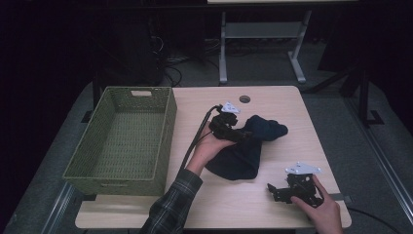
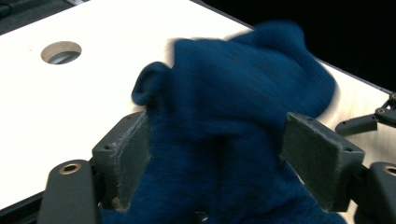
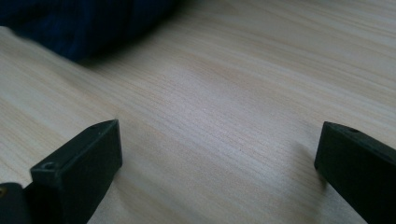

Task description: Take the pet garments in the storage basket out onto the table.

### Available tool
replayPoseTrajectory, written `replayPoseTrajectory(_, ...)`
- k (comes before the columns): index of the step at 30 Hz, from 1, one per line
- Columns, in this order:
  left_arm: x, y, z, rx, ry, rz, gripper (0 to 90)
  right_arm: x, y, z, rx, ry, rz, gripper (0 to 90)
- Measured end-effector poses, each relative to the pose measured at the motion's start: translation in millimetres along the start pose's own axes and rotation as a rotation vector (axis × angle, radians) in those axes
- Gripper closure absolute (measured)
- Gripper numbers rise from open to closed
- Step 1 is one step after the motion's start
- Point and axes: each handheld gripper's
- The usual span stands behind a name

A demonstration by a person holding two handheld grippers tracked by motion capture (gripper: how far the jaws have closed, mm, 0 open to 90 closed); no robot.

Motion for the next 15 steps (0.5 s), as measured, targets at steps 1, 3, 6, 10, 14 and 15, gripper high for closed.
replayPoseTrajectory(1, -1.3, -2.7, 1.1, 0.001, -0.001, -0.003, 20.9, 0.0, 0.0, 0.0, 0.000, 0.000, 0.001, 0.5)
replayPoseTrajectory(3, -4.5, -8.3, 2.6, -0.003, 0.002, -0.005, 20.5, 0.0, 0.0, 0.0, 0.001, 0.001, 0.001, 0.4)
replayPoseTrajectory(6, -10.7, -16.0, 3.6, -0.004, 0.018, 0.007, 18.9, -0.1, 0.0, -0.1, 0.000, -0.001, 0.000, 0.4)
replayPoseTrajectory(10, -20.0, -23.2, 4.1, -0.010, 0.028, 0.018, 17.0, 0.0, 0.0, 0.0, 0.001, 0.000, 0.001, 0.4)
replayPoseTrajectory(14, -31.6, -29.5, 3.8, 0.009, 0.039, 0.024, 14.6, 0.0, 0.1, 0.0, 0.000, 0.001, 0.000, 0.4)
replayPoseTrajectory(15, -34.3, -31.3, 3.9, 0.019, 0.049, 0.025, 13.8, 0.0, 0.1, 0.1, 0.001, 0.002, -0.001, 0.5)
Point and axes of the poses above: each handheld gripper's, and its own axes: y roughly forward along the jaws, x roughly out of its top, z roughly to its left, and after that the axes turned 15 degrees about x, right-handed
